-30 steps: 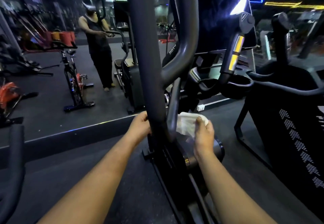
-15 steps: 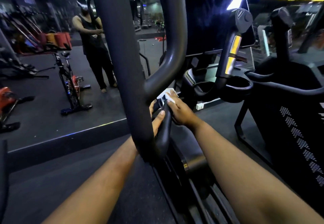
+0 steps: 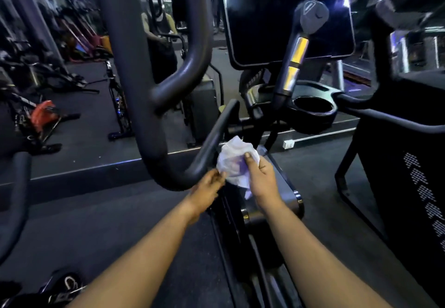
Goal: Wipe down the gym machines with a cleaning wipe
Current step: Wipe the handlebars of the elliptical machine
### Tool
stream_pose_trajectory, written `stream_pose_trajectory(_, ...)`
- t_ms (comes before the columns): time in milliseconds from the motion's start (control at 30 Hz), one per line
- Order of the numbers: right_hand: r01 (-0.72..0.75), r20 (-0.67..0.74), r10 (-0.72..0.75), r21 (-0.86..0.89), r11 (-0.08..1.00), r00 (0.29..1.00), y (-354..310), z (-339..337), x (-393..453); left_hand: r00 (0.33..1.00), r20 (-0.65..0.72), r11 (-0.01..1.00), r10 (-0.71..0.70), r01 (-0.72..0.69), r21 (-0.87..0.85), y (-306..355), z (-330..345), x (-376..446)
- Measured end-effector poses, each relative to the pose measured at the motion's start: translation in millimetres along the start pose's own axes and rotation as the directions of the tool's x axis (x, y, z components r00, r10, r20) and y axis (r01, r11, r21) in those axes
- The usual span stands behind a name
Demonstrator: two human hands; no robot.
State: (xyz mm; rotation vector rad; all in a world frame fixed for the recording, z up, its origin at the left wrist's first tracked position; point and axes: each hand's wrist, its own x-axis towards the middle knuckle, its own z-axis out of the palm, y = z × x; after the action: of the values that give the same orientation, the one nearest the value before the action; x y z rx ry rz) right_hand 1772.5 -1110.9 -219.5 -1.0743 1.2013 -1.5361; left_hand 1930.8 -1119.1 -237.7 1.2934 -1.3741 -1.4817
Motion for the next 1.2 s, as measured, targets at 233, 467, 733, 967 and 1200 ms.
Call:
stream_pose_trajectory(233, -0.058, 0.072, 0.055, 0.046, 0.997, 0.996, -31.2, -66.2, -5.2, 0.991, -0.057, 0.964, 0.123, -0.133, -0.232, 41.9, 73.9, -7.4)
stream_pose_trajectory(467, -0.078, 0.260, 0.057, 0.071, 0.994, 0.964, -49.6, -130.8, -4.8, 0.956, -0.134, 0.958, 0.260, -0.273, -0.089, 86.0, 90.1, -11.7)
stream_pose_trajectory(733, -0.112, 0.170, 0.088, 0.134, 0.985, 0.981, -46.5, -137.9, -16.5, 0.991, 0.110, 0.979, 0.074, -0.051, -0.196, 60.6, 100.2, -24.8)
stream_pose_trajectory(967, -0.043, 0.163, 0.020, 0.135, 0.990, 0.986, -67.5, -151.2, -20.2, 0.960, 0.004, 0.955, 0.280, -0.279, -0.099, 93.1, 91.2, -36.6)
stream_pose_trajectory(1200, 0.052, 0.192, -0.093, 0.208, 0.977, 0.977, -87.1, -150.4, -19.1, 0.850, 0.243, 0.857, 0.468, -0.503, 0.109, 103.3, 86.3, -43.2)
